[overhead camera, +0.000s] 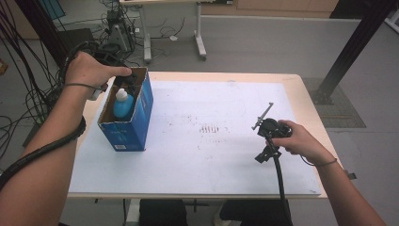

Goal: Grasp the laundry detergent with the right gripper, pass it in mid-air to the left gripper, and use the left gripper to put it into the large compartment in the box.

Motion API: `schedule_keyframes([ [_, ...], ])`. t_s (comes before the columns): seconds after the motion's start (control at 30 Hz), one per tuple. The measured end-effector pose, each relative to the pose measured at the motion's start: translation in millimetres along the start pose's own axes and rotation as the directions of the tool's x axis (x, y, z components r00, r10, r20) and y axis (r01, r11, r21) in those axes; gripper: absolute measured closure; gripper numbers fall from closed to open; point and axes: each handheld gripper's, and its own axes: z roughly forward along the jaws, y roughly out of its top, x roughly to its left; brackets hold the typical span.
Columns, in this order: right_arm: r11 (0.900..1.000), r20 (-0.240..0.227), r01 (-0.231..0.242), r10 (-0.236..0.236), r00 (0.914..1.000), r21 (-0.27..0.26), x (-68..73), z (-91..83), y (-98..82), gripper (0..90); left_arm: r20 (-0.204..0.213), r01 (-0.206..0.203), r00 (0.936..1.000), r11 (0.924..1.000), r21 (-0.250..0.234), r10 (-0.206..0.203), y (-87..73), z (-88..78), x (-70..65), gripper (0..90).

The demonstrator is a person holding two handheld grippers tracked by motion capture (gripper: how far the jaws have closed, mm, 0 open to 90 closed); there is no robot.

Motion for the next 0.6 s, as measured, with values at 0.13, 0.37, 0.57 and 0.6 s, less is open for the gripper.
schedule_keyframes([
  [0.13,1.0,-0.001,-0.005,0.005,1.0,0.005,0.1,-0.1,0.7,5.2,-0.007,-0.029,0.9996,0.9995,-0.011,0.029,-0.9,-9.3,-10.9,8.0],
  [0.37,1.0,-0.002,-0.009,0.009,1.0,0.008,-0.6,0.2,1.0,5.2,0.003,-0.075,0.9972,0.9968,-0.029,0.075,-3.3,-19.1,-33.0,5.4],
  [0.57,1.0,0.005,-0.01,0.009,0.9999,0.007,-0.4,-2.1,0.9,5.2,0.02,-0.162,0.9865,0.9864,-0.031,0.162,-6.6,-21.8,-64.8,5.1],
  [0.6,1.0,0.005,-0.011,0.011,0.9999,0.007,-0.2,-2.8,0.8,5.2,0.022,-0.173,0.9846,0.9845,-0.031,0.173,-7.1,-21.5,-69.2,5.1],
])
